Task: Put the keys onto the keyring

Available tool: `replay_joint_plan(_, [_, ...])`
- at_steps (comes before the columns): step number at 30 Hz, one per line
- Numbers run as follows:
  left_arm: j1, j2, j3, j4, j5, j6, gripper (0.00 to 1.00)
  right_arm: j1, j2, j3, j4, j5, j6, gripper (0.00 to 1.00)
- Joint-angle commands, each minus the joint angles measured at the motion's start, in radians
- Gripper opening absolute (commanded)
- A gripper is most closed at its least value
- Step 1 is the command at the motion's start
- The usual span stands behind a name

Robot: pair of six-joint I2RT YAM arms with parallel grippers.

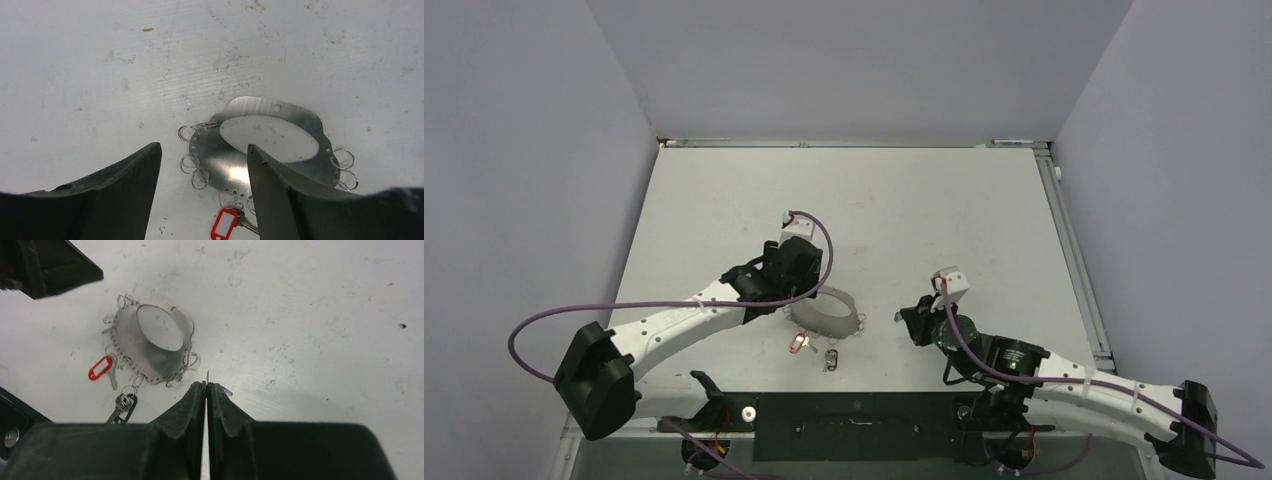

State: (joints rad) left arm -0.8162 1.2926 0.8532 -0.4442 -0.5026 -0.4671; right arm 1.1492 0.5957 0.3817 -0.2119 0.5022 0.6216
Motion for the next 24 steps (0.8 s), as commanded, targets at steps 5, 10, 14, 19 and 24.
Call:
replay_joint_plan(5, [-0.008,-0.198,0.092,-0.173,0.075,0.027,0.63,-0.172,0.191,-0.067,0.325,-0.415,0.058,0.05])
replay_joint_plan(10, [-0.01,-0.282,0.105,-0.235,0.147,0.12,0.64,-0.31,0.24,-0.141,0.411,-0.561,0.068,0.05])
replay_joint_plan(14, [-0.012,-0.323,0.075,-0.242,0.174,0.191,0.64,-0.383,0.302,-0.174,0.435,-0.602,0.058,0.05])
replay_joint_plan(19, [-0.011,-0.361,0.014,-0.193,0.21,0.2,0.64,-0.411,0.326,-0.168,0.334,-0.493,0.074,0.05])
replay_joint_plan(24, [-0.009,-0.377,-0.01,-0.17,0.238,0.204,0.64,-0.429,0.341,-0.145,0.259,-0.419,0.104,0.2])
